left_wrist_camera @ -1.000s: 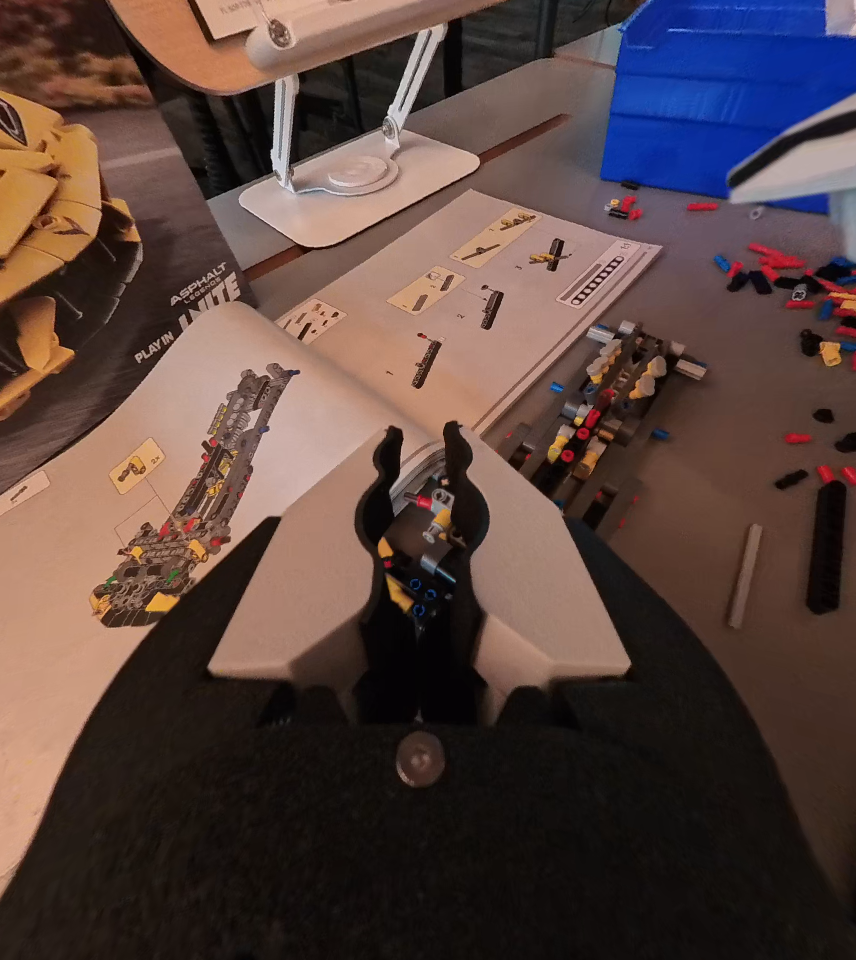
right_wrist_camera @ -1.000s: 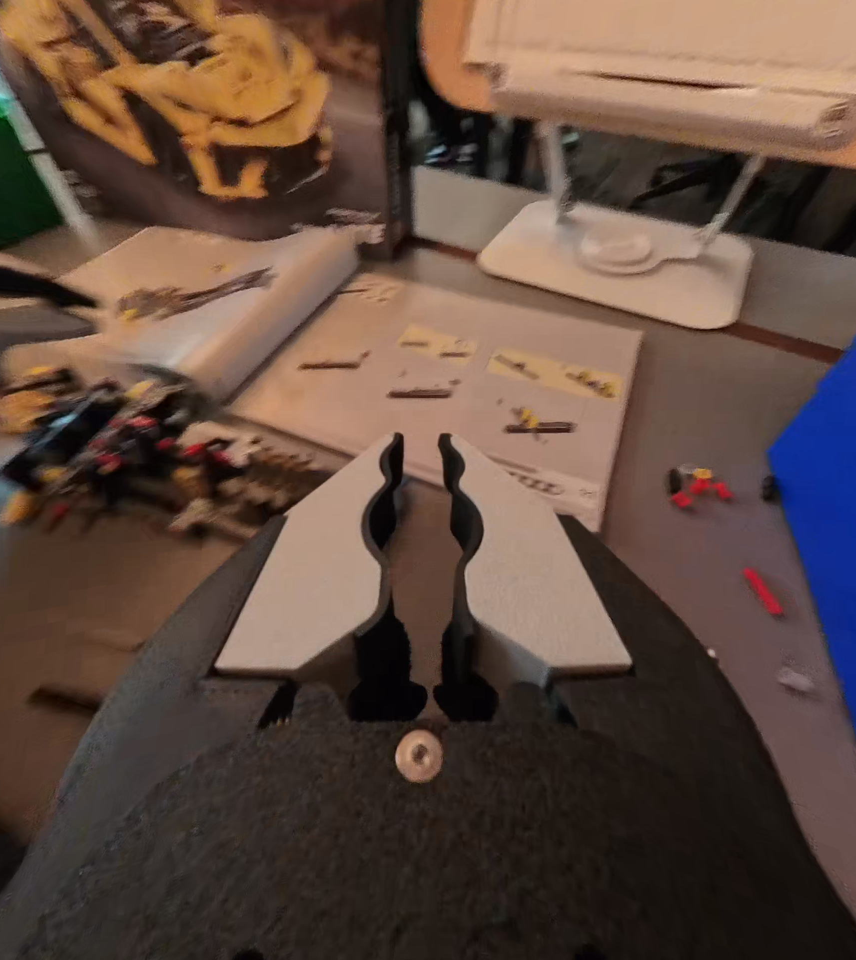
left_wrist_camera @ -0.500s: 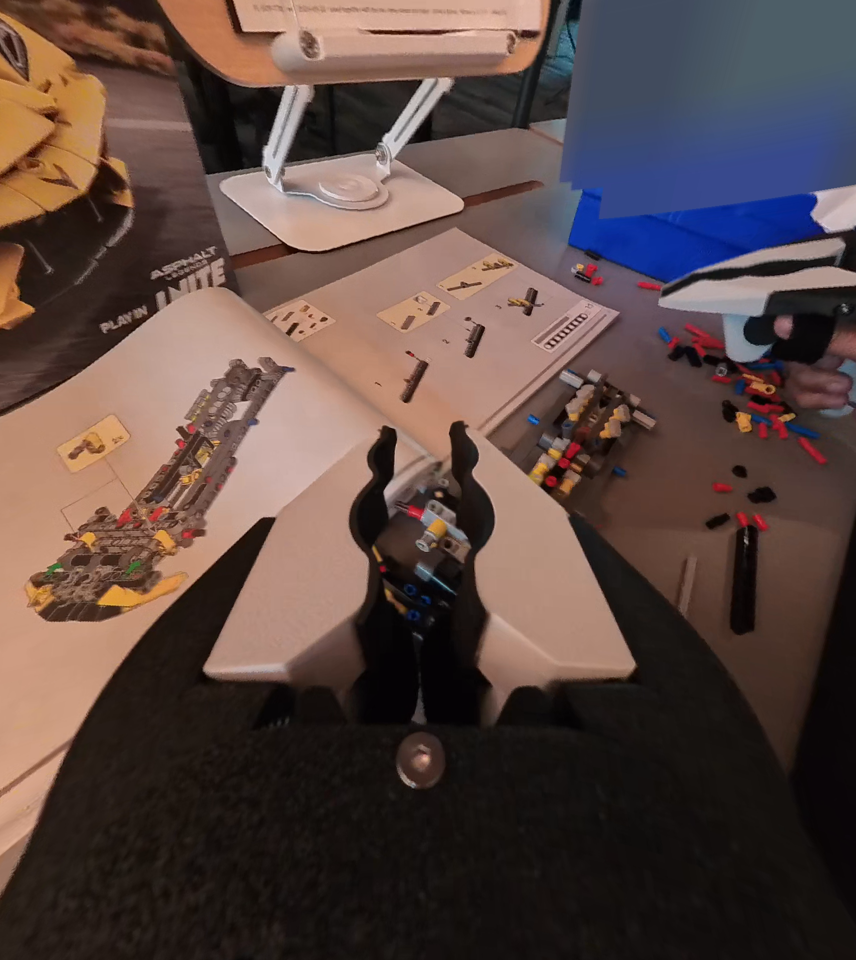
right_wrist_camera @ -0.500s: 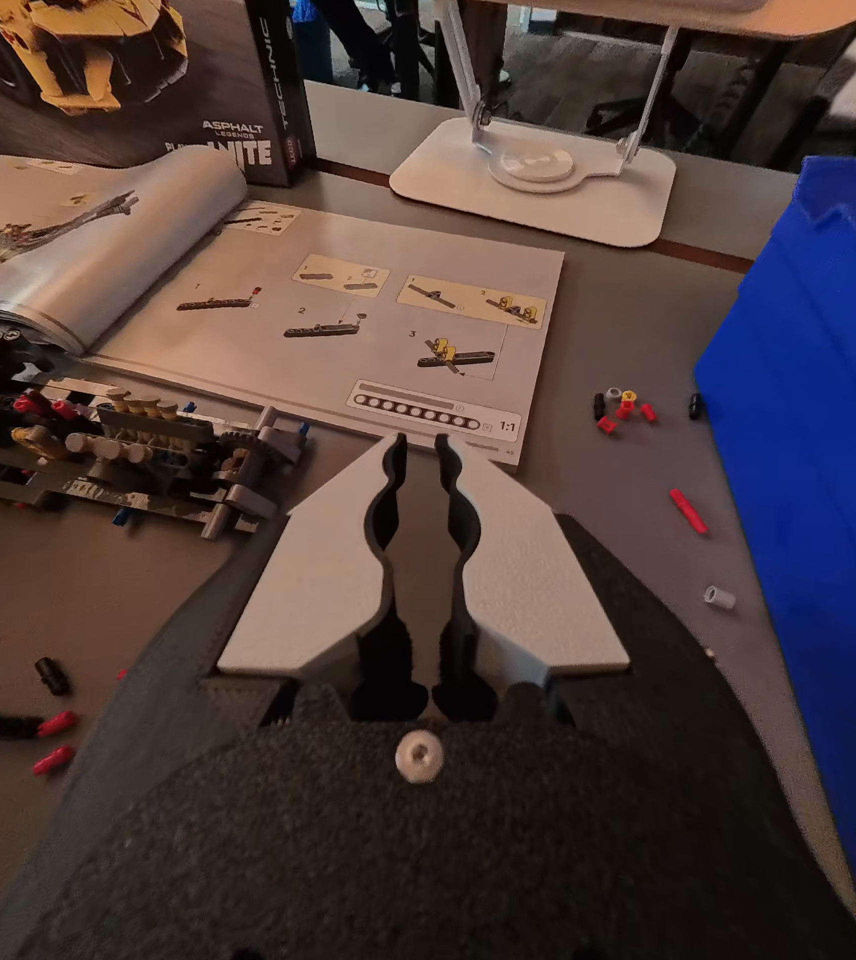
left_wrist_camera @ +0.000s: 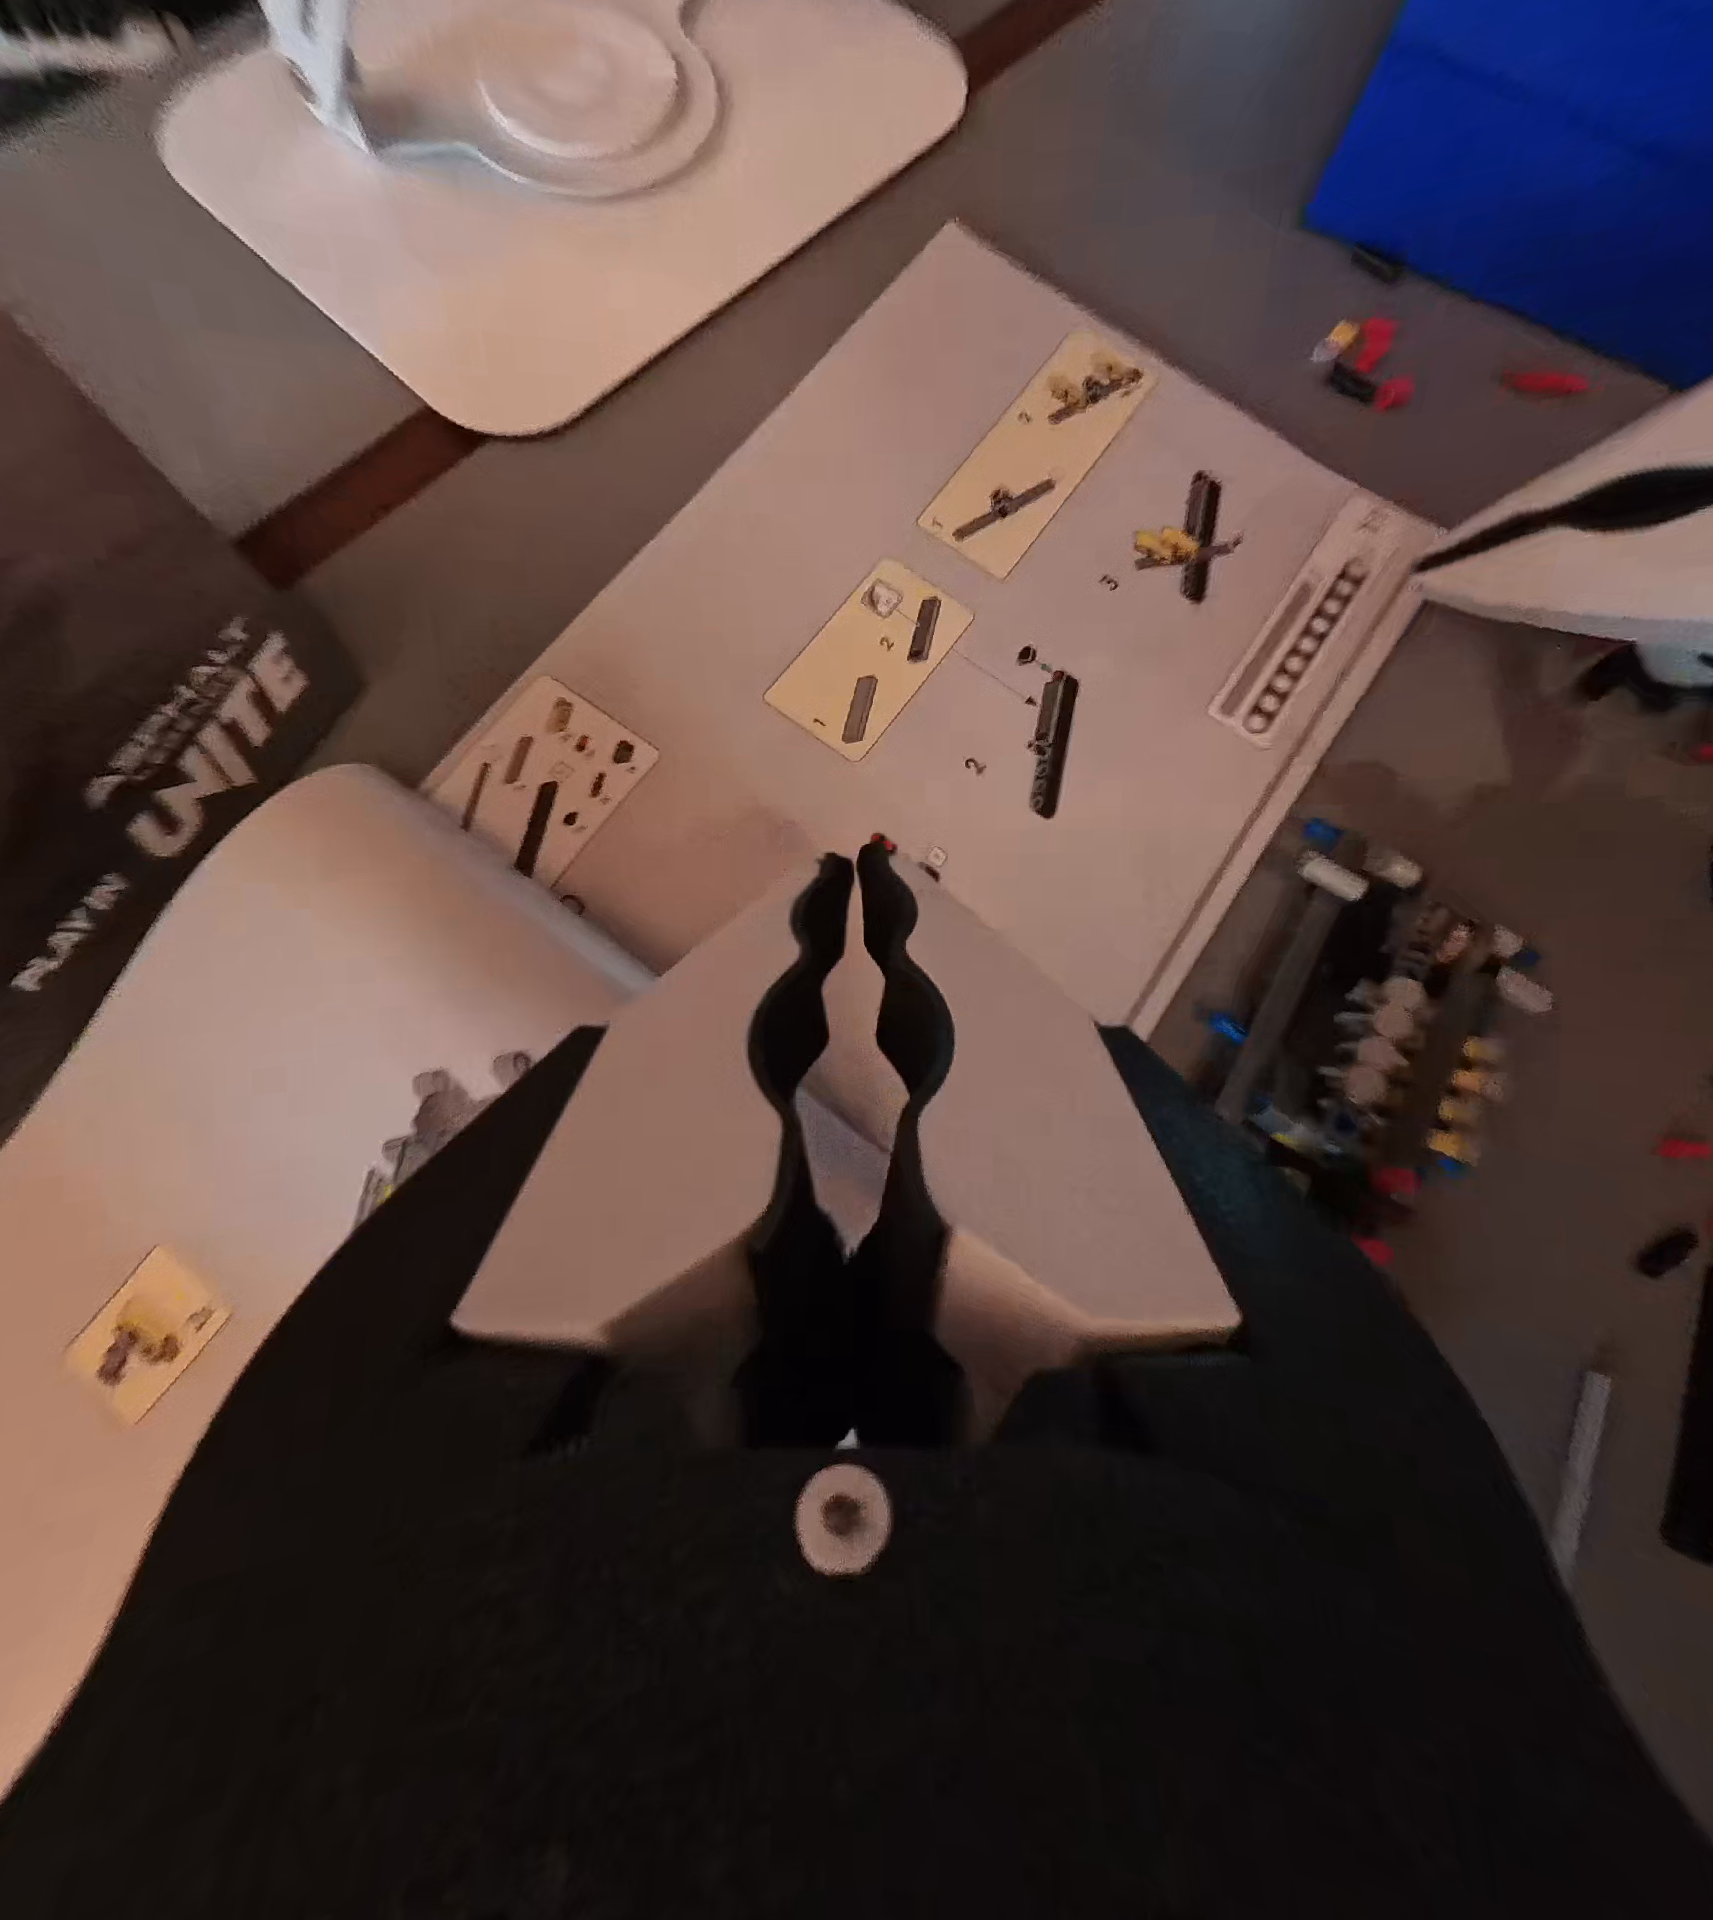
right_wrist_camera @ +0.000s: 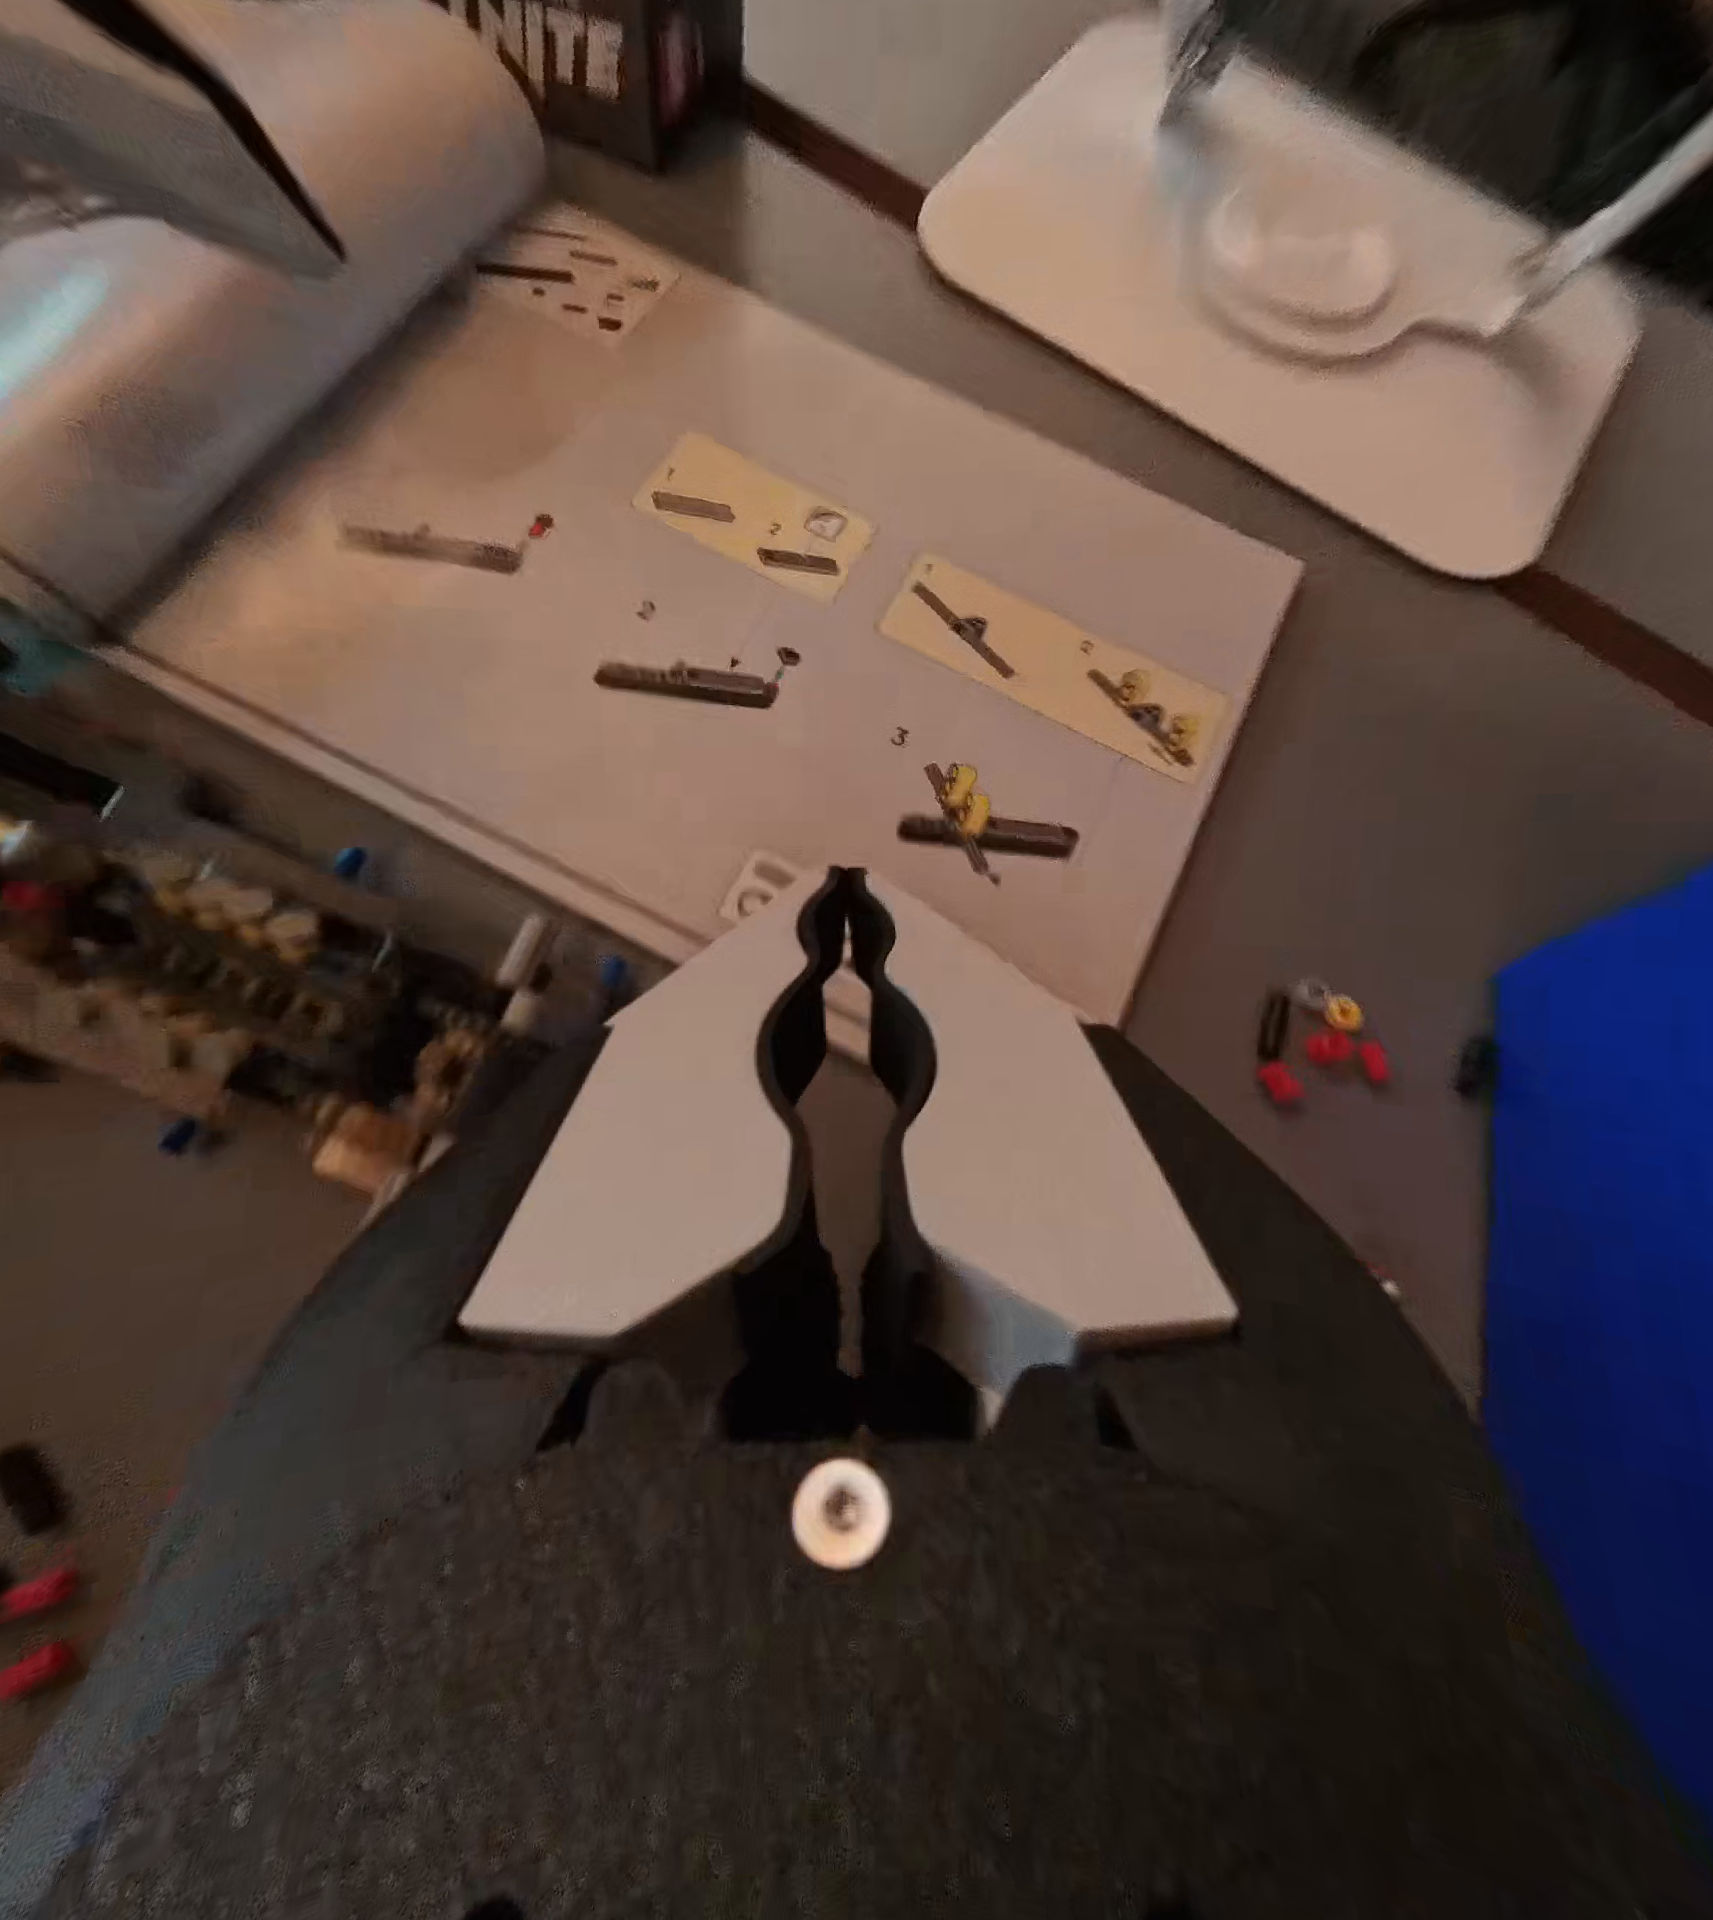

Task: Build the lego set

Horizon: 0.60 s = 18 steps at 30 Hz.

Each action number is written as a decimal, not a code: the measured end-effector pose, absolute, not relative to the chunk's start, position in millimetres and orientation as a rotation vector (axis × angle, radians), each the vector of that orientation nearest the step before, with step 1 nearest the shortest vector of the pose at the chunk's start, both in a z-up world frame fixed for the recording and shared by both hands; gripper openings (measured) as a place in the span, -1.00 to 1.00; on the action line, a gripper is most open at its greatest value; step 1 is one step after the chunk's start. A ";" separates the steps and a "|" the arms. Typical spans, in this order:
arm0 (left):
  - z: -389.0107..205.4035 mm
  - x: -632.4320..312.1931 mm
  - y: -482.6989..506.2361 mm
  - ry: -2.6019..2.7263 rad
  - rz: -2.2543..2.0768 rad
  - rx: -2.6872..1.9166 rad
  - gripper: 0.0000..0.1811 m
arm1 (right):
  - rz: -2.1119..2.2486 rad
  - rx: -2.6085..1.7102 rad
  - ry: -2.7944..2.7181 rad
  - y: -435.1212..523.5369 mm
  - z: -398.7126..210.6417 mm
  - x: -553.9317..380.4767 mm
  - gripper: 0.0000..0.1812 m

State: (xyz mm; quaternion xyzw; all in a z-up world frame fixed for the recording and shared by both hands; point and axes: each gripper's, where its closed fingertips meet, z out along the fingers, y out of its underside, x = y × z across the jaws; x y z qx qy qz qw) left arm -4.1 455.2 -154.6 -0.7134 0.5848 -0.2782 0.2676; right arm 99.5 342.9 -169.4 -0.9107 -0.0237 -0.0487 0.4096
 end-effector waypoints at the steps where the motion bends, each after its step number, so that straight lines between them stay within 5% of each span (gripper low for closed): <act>1: -166.2 -1.0 456.1 1.604 -0.727 -1.957 -1.00 | -0.078 -2.320 -0.060 355.2 -173.1 100.1 -1.00; 5: -211.4 -14.7 463.5 1.704 -0.553 -2.034 -1.00 | -0.154 -2.445 -0.115 378.9 -199.1 108.2 -1.00; 18: -204.8 -70.9 505.0 1.534 -0.434 -2.035 -1.00 | -0.244 -2.411 -0.169 377.5 -211.6 89.8 -1.00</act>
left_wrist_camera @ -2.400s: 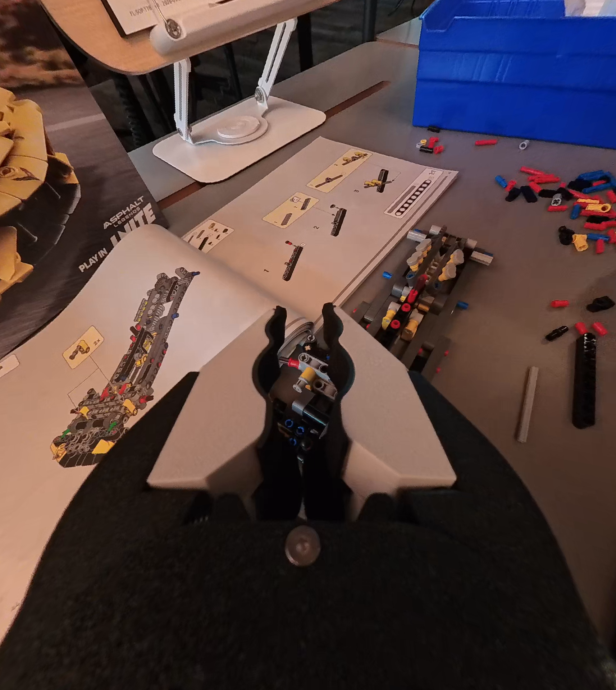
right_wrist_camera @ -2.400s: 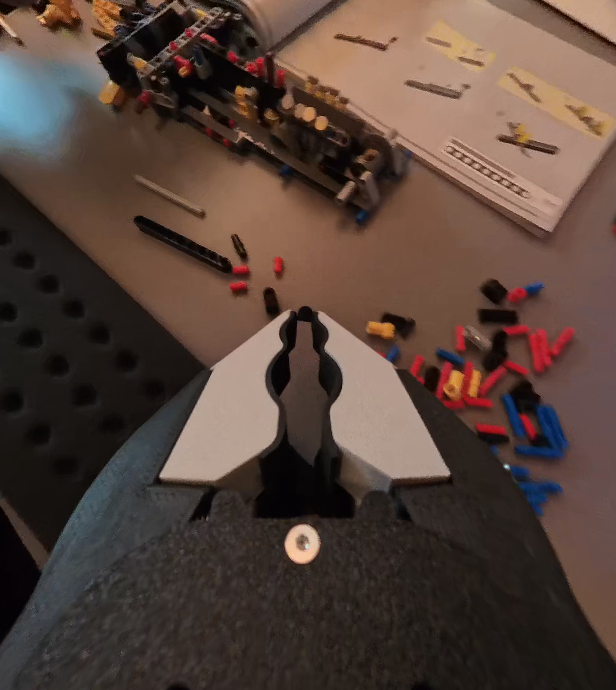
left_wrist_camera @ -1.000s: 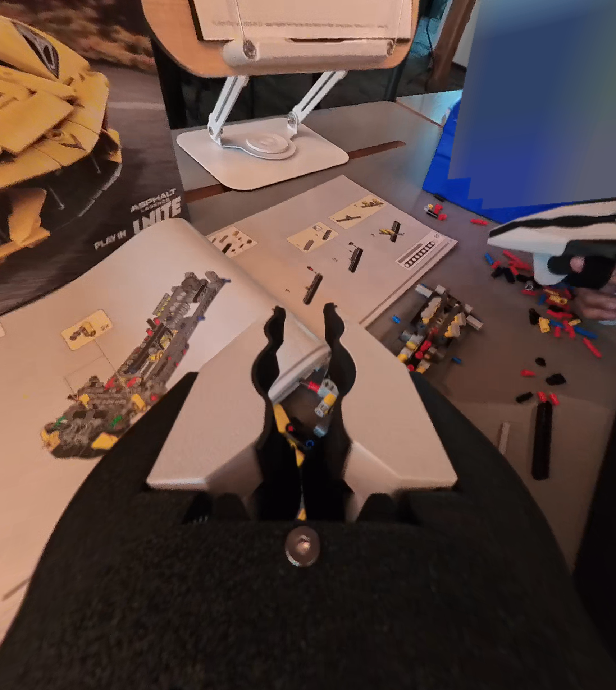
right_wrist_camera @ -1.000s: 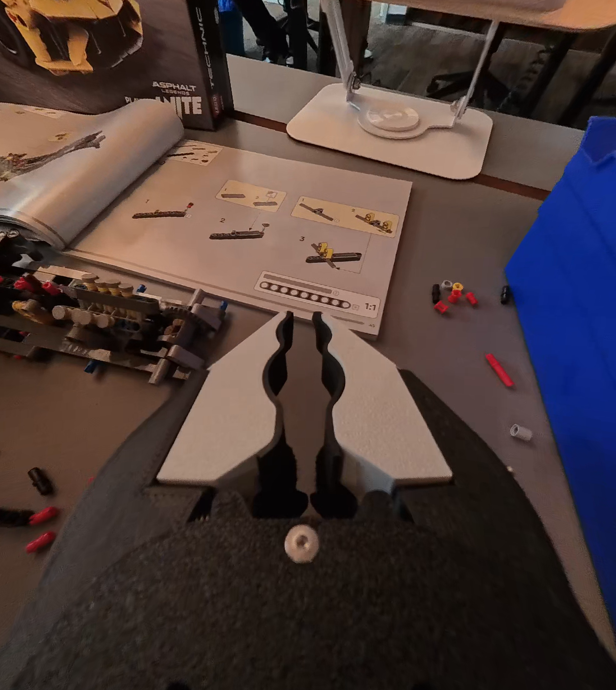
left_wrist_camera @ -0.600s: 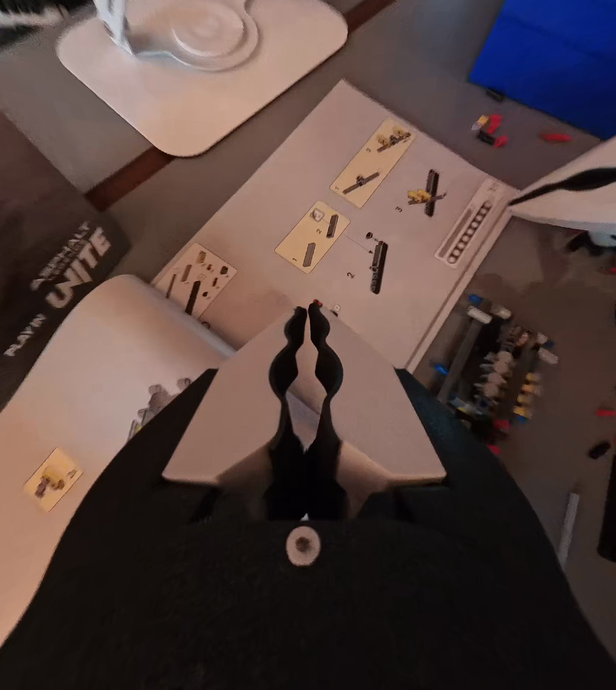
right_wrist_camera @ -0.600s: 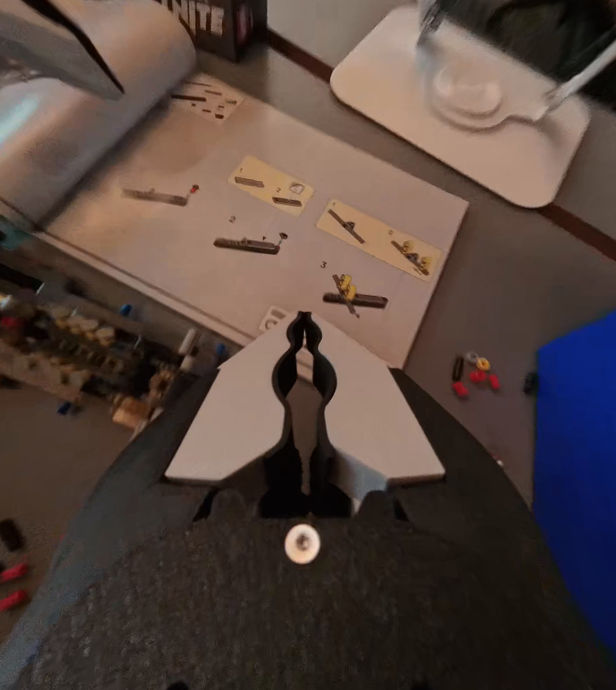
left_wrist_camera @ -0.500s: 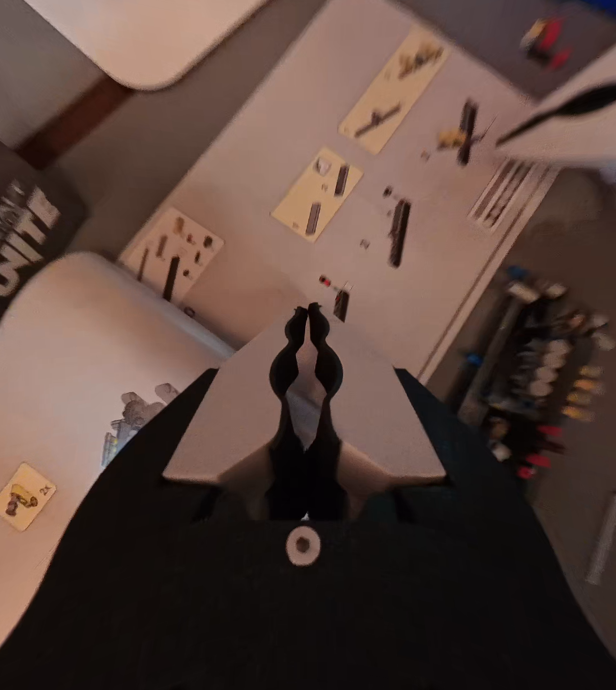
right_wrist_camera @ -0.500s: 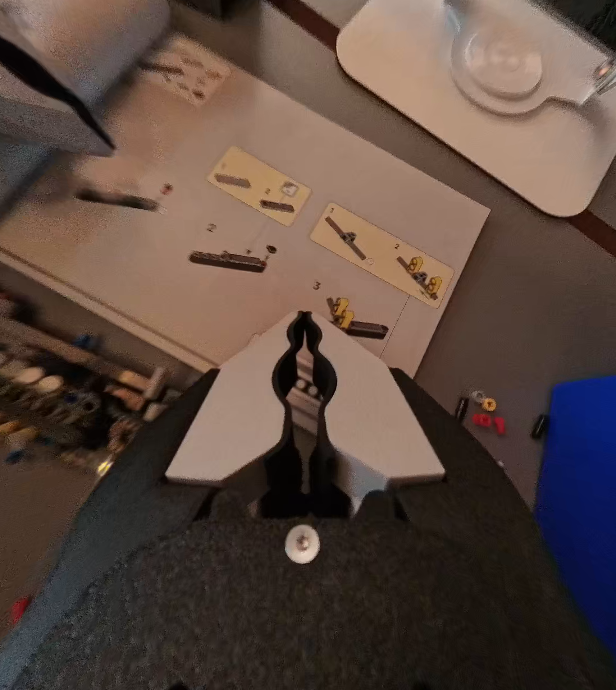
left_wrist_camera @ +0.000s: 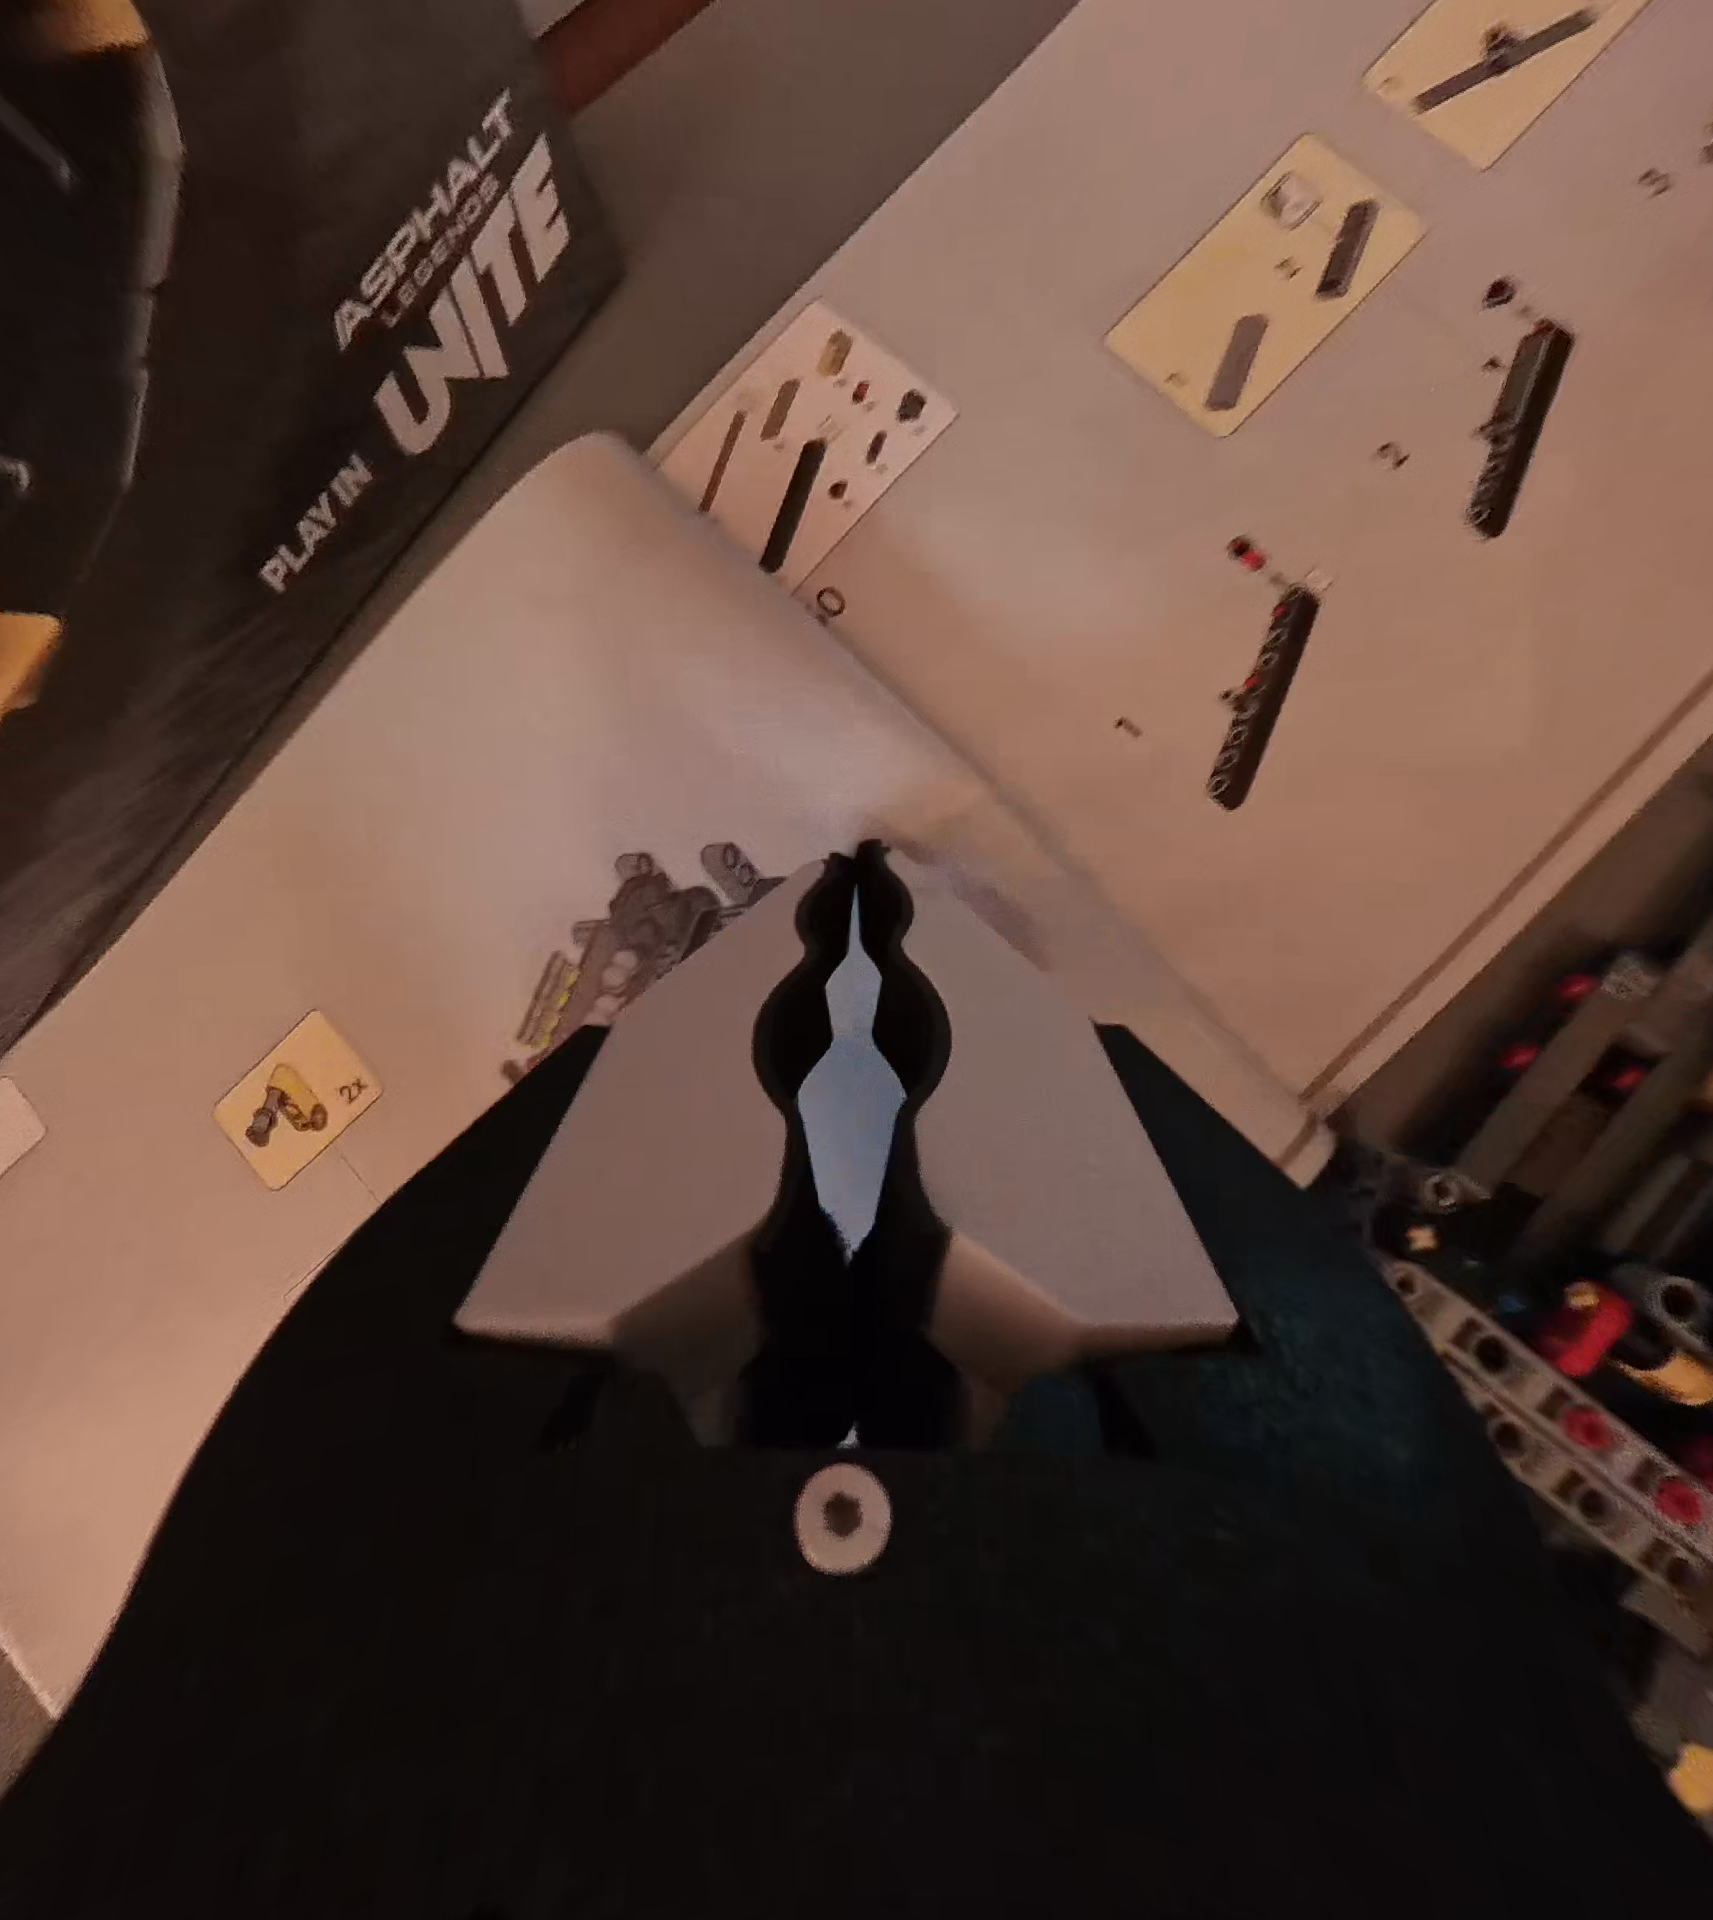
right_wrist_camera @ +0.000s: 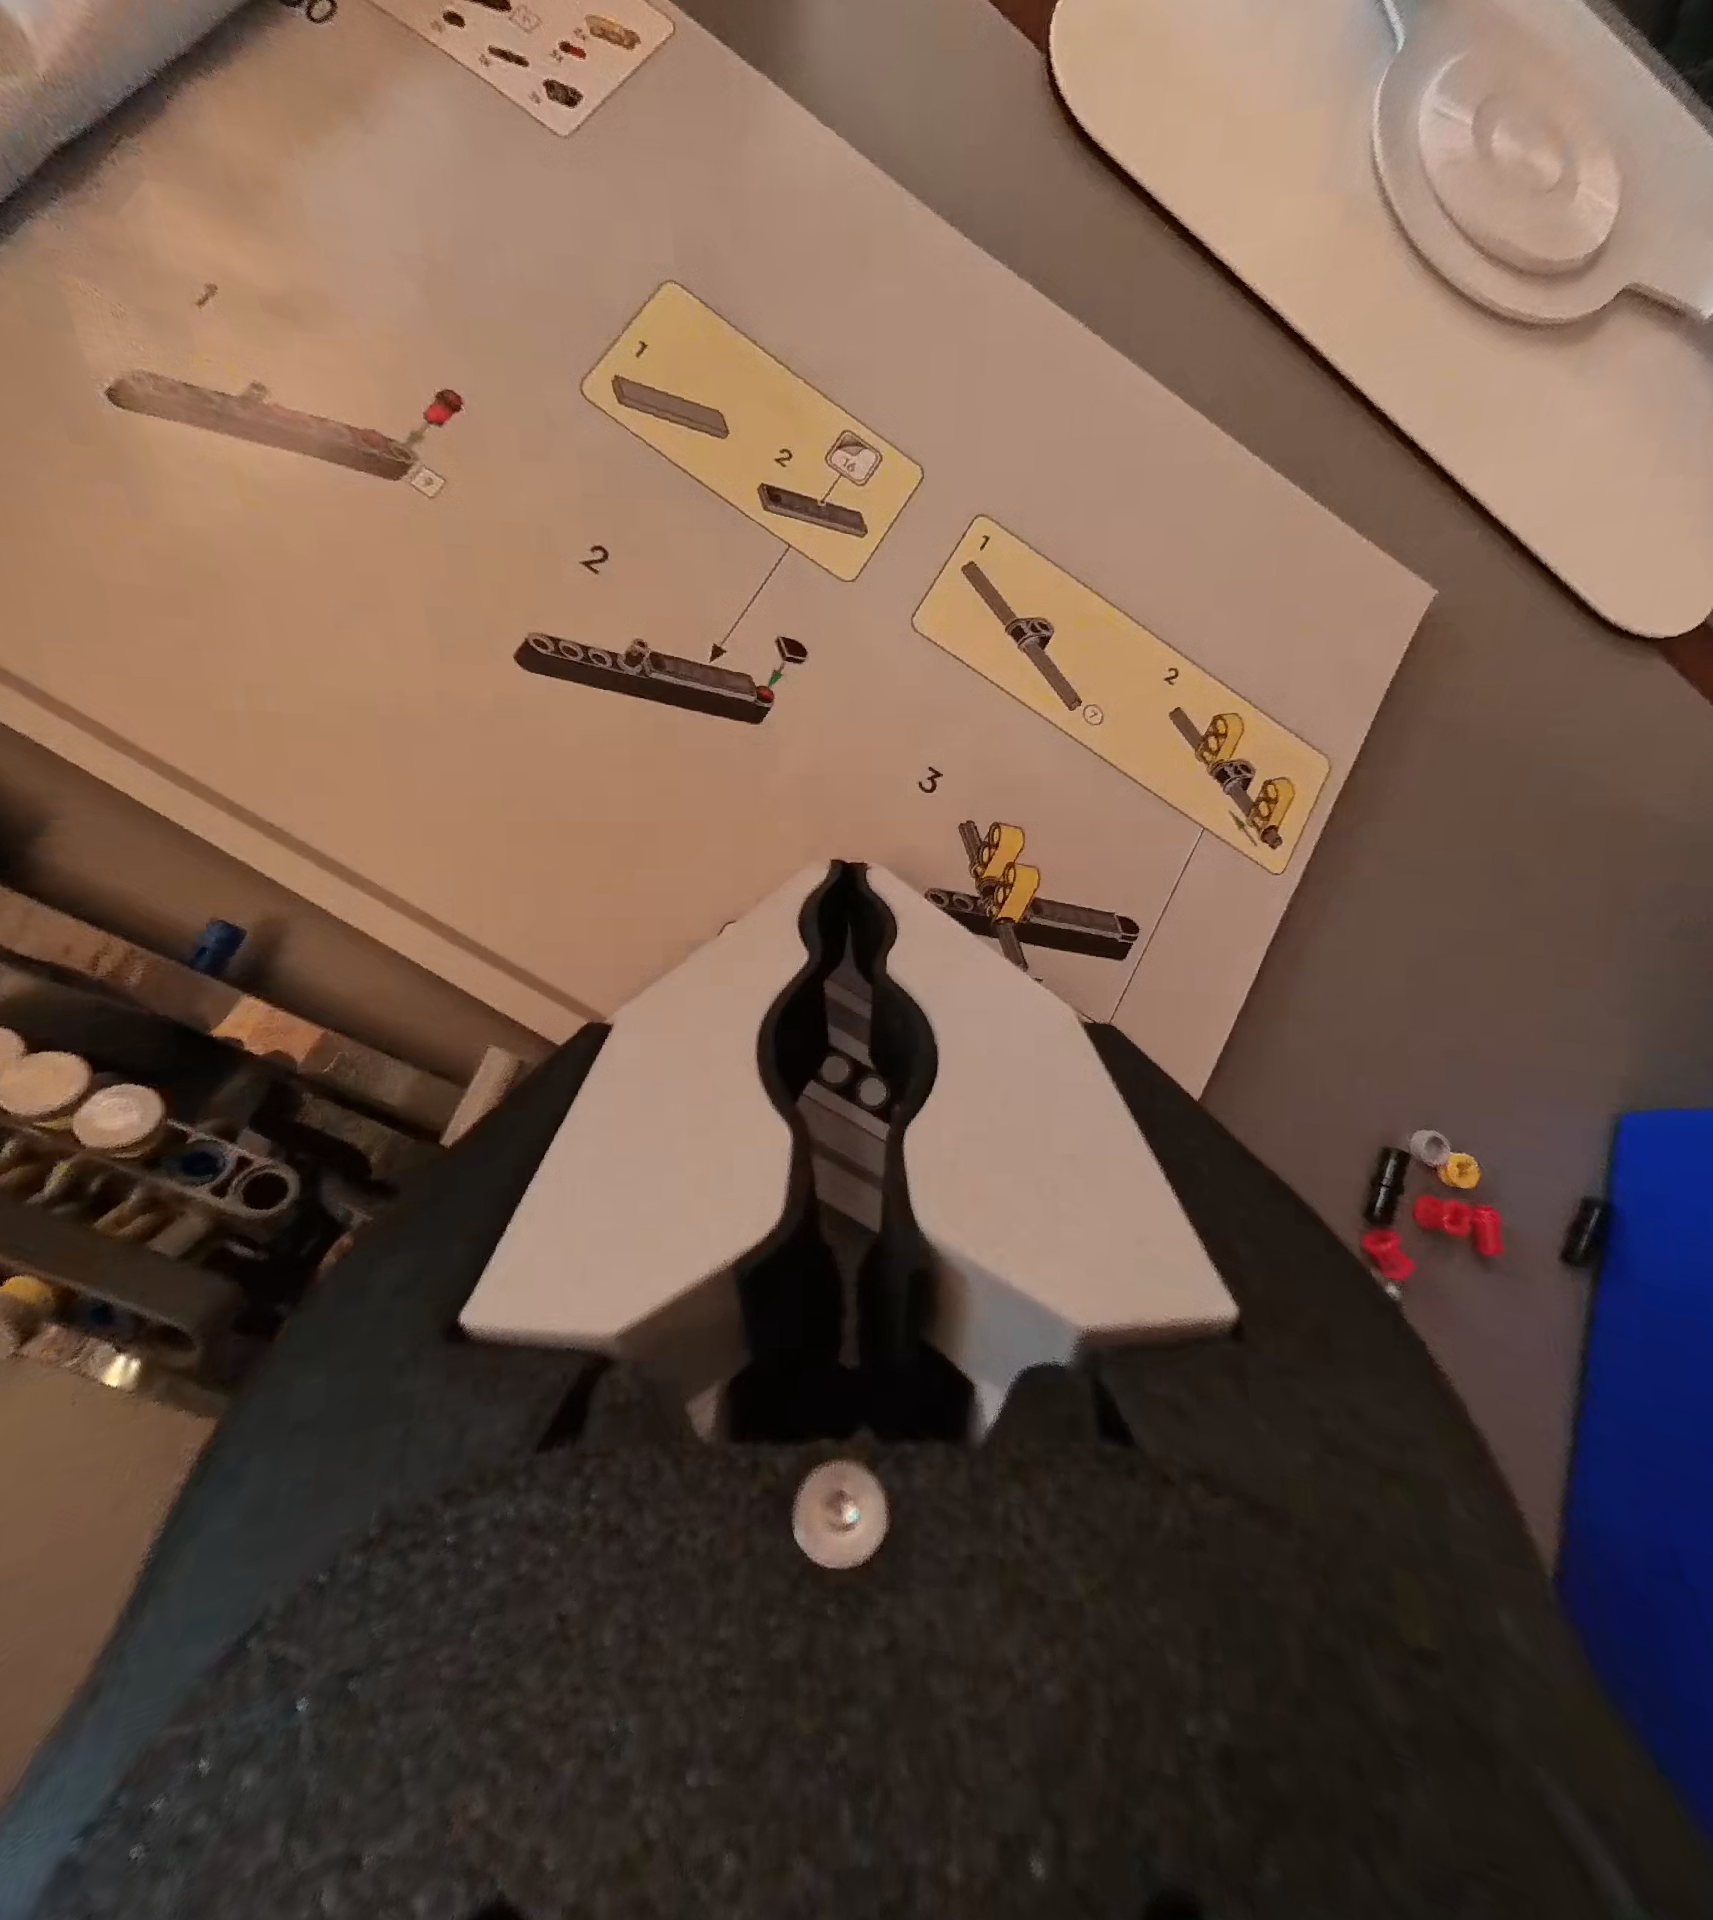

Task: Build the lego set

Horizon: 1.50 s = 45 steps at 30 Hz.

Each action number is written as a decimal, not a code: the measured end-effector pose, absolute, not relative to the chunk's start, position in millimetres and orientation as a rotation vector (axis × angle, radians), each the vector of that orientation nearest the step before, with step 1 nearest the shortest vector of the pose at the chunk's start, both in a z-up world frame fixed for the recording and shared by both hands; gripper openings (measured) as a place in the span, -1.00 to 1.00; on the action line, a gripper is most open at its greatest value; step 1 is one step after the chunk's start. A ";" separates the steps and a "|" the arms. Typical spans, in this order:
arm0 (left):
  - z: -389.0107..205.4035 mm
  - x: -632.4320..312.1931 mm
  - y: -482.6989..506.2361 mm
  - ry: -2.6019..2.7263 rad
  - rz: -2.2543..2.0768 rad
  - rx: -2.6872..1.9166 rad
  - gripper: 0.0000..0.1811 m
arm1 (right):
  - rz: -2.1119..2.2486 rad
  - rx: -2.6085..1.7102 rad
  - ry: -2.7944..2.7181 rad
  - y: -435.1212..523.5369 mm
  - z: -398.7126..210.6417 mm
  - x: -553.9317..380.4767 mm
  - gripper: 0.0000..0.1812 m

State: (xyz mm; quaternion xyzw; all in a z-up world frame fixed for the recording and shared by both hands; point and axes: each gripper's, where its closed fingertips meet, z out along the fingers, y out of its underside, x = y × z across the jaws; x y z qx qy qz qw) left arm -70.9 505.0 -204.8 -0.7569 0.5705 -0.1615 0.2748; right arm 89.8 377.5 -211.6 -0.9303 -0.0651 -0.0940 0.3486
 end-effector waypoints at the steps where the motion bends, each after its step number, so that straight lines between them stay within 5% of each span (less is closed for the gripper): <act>1: -207.7 -72.1 506.0 1.528 -0.448 -2.043 -1.00 | -0.242 -2.408 -0.162 377.6 -211.7 89.8 -1.00; 22: -205.4 -80.3 514.5 1.507 -0.451 -2.086 -0.97 | -0.257 -2.375 -0.124 379.2 -209.4 97.1 -1.00; 26: -155.1 -128.3 493.5 1.537 -0.440 -2.044 -0.79 | -0.340 -2.212 -0.128 357.1 -156.1 90.3 -1.00; 31: -119.5 -223.9 421.5 1.479 -0.699 -2.088 -0.47 | 0.188 -1.998 -0.050 304.6 -124.6 2.5 -0.95; 42: -143.9 -337.6 280.3 1.364 -1.218 -2.174 -0.61 | 0.474 -1.826 -0.212 270.3 -121.5 -79.5 -0.91; 45: -166.0 -353.3 287.8 1.368 -0.947 -2.259 -0.57 | 0.503 -1.838 -0.198 272.3 -123.7 -78.8 -0.91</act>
